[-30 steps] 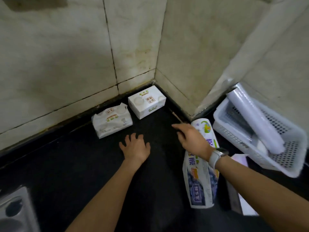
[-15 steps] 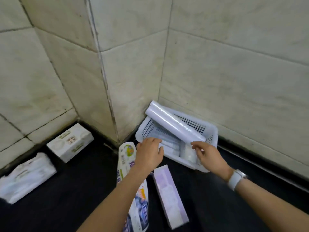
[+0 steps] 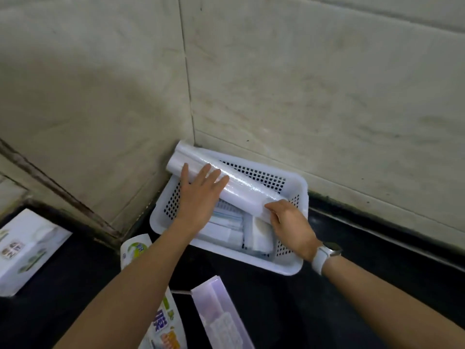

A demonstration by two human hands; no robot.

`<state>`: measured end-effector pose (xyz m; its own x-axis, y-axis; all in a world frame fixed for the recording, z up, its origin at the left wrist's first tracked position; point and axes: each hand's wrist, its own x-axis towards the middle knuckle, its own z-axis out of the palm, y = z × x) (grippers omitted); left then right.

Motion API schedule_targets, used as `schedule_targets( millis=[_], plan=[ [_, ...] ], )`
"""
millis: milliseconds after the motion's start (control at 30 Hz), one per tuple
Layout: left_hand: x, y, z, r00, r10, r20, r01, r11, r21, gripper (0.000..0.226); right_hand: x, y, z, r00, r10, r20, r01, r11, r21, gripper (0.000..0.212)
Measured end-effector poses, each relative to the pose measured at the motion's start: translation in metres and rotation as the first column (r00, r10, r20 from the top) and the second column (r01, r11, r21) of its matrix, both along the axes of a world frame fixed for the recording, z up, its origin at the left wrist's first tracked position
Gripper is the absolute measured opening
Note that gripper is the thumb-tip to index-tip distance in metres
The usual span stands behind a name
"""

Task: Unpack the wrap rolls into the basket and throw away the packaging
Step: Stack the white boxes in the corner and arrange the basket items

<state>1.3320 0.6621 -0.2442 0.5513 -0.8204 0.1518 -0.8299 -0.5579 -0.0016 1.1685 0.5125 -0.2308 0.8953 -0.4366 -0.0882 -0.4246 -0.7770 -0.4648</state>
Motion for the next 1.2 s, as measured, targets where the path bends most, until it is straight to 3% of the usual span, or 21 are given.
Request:
schedule_targets(
  millis=[133,267,333,533,600,767,833,967,1133,1200],
  plan=[
    [0.007,0.001,0.0,0.992,-0.059,0.116,0.063,0.998,-0.032,0.056,-0.003,0.009,-0.006,0.997,0.028,-0.066,-0.032,0.997,-0.067,0.028],
    [0.009,0.002,0.002,0.991,-0.08,0.106,0.09,0.992,-0.09,0.053,0.007,0.024,-0.009,0.925,-0.023,-0.379,-0.031,0.99,-0.136,0.032],
    [0.007,0.004,0.004,0.994,-0.072,0.088,0.084,0.987,-0.138,0.049,0.017,0.03,-0.013,0.9,-0.049,-0.432,0.005,0.995,-0.103,0.035],
    [-0.005,0.029,0.01,0.998,0.014,-0.055,-0.031,0.944,-0.327,0.029,0.03,0.041,-0.027,0.883,-0.08,-0.463,0.047,0.995,-0.083,0.05],
    [-0.011,0.044,0.007,0.992,0.053,-0.113,-0.088,0.938,-0.335,0.022,0.03,0.043,-0.028,0.854,-0.092,-0.512,0.014,0.988,-0.155,0.059],
    [-0.026,0.068,-0.006,0.941,0.139,-0.308,-0.225,0.937,-0.266,0.029,0.031,0.047,-0.03,0.83,-0.028,-0.557,-0.132,0.96,-0.245,0.049],
    [-0.028,0.067,-0.008,0.937,0.164,-0.309,-0.241,0.942,-0.233,0.032,0.03,0.049,-0.03,0.825,-0.071,-0.56,-0.049,0.979,-0.196,0.052],
    [-0.027,0.065,-0.009,0.943,0.17,-0.286,-0.236,0.947,-0.216,0.032,0.024,0.047,-0.03,0.879,-0.153,-0.451,0.215,0.973,0.088,0.062],
    [-0.014,0.06,-0.015,0.922,0.102,-0.374,-0.126,0.991,-0.039,0.038,0.014,0.034,-0.024,0.908,-0.098,-0.408,0.239,0.921,0.309,0.066],
    [-0.008,0.054,-0.014,0.896,0.074,-0.438,-0.031,0.994,0.103,0.046,0.017,0.034,-0.021,0.91,-0.134,-0.392,0.3,0.866,0.4,0.061]
  ],
)
